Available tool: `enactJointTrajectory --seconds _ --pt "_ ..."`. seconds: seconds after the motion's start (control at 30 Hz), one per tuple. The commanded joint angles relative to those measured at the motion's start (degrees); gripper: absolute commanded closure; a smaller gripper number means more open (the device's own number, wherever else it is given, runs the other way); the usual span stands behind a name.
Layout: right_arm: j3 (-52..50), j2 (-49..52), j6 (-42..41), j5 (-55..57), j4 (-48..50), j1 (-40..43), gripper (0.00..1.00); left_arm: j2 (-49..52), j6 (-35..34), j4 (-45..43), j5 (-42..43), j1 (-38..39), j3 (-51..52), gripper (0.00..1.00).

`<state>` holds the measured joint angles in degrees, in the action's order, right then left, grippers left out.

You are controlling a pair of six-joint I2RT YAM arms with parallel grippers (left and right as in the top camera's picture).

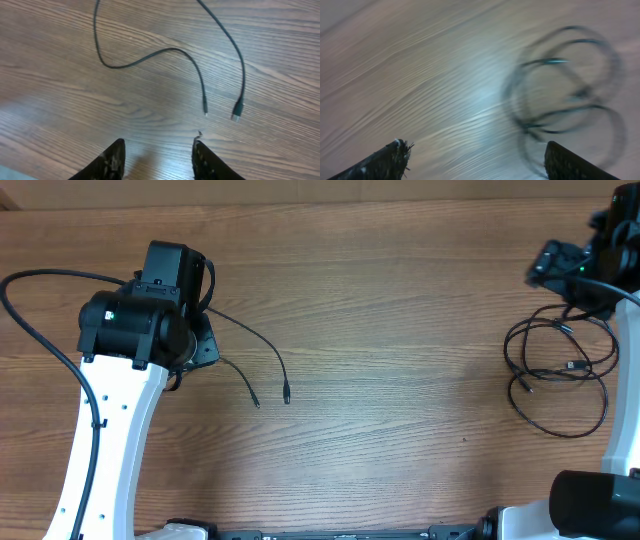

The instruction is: Untangle cables

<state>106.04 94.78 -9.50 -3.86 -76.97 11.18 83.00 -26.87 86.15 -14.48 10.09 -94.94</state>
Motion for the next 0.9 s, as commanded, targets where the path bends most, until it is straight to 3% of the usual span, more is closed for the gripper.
enactJointTrajectory --seconds 0.0,0.27,0.5,0.67,0.87 --pt "-0.17 -0.35 7.34 -13.92 -0.85 -3.19 0.12 -0.13 -1.44 1.57 -2.91 -0.33 0.07 0.55" --pt "-0.2 -0.35 10.01 -11.52 -1.64 -11.5 0.08 1.66 -5.75 3.43 0.33 -6.32 3.93 0.36" --pt "-0.24 -0.35 9.99 -8.63 -1.7 -12.61 0.06 1.88 -6.6 -3.78 9.81 -15.41 17.09 0.0" --pt "-0.24 -0.33 9.99 -8.66 -1.81 -12.61 0.06 1.88 -10.67 -12.11 16.65 -20.44 26.1 0.01" --pt "-0.24 -0.33 9.99 -8.66 -2.12 -12.63 0.06 1.9 -26.34 -24.17 20.76 -23.45 34.34 0.0"
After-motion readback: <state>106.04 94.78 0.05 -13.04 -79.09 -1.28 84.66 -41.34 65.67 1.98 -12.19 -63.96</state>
